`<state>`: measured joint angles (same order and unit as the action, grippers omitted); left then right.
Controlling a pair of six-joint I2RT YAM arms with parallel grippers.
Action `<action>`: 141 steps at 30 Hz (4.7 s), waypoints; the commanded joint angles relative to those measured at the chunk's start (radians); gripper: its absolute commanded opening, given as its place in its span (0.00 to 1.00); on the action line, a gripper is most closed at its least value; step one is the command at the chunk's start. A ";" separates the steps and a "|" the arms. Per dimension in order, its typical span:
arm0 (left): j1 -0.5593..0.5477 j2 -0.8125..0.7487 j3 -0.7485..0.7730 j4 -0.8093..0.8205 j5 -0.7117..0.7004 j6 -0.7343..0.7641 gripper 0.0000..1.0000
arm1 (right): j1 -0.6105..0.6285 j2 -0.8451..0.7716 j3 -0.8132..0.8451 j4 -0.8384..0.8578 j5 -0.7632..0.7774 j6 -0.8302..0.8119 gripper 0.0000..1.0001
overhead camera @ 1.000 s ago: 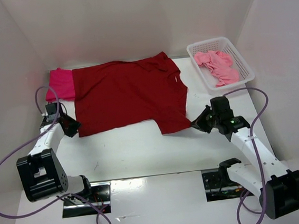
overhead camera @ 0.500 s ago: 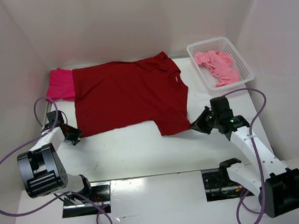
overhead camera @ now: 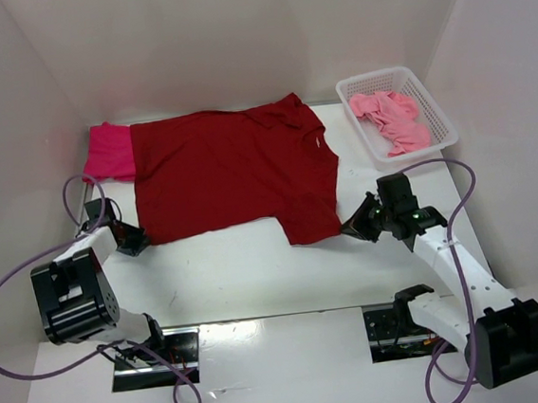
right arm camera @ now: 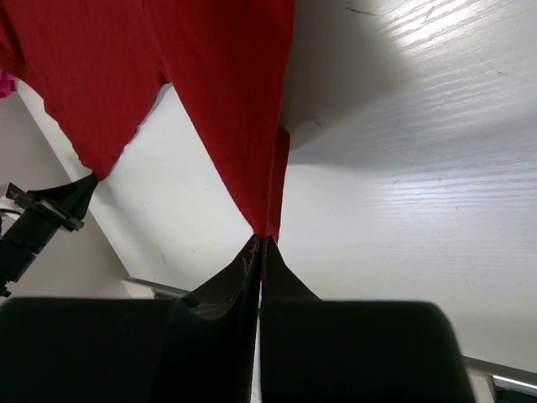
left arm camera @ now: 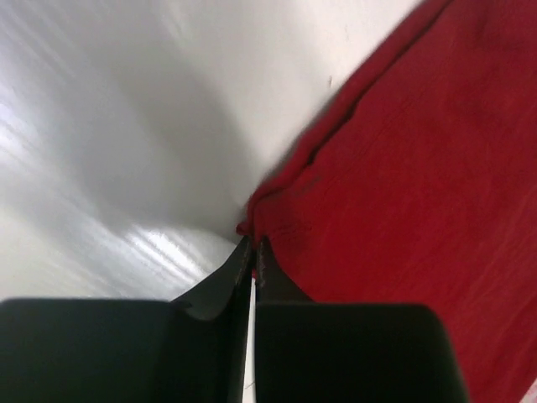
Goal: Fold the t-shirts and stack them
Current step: Grap the side of the flattened tshirt closest away from the robot with both arms, then fold the flattened tshirt in 1/3 of the way
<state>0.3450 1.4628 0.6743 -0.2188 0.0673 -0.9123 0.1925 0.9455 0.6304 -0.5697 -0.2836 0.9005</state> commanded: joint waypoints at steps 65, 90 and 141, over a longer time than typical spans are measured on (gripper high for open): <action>-0.060 0.475 0.703 -0.186 -0.001 0.182 0.02 | -0.134 1.234 1.190 0.116 0.168 -0.302 0.00; 0.002 0.122 0.281 -0.102 0.057 0.159 0.46 | -0.103 0.588 0.428 0.206 0.118 -0.281 0.09; 0.008 -0.052 0.323 -0.471 -0.101 0.386 0.00 | -0.286 0.202 0.141 -0.169 0.072 -0.064 0.00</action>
<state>0.3527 1.4418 0.9394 -0.5770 0.0380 -0.5831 -0.0677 1.1824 0.7662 -0.5716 -0.1925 0.8158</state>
